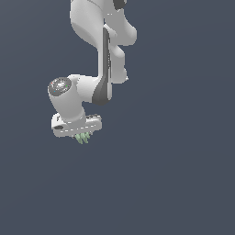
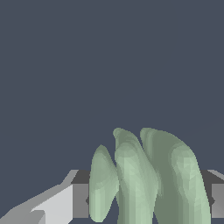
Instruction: Pick up the object and move it to a goal position.
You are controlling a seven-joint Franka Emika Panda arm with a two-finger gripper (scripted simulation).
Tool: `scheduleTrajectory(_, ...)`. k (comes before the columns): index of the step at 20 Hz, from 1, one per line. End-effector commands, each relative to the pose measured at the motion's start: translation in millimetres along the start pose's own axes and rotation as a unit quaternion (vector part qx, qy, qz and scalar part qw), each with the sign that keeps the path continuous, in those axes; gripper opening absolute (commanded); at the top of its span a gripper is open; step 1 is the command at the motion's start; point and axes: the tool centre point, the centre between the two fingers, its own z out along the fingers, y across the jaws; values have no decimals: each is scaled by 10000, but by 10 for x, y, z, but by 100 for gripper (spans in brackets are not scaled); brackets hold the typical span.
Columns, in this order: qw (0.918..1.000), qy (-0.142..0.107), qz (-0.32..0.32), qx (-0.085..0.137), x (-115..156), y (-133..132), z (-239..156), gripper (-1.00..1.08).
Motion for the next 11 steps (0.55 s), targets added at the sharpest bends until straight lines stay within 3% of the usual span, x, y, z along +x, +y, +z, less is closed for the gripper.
scheduleTrajectory(1,10000,-2,-10,4,30,140,-55,-100)
scheduleTrajectory(11,10000,-6,-11,4,80,353,-129,-100)
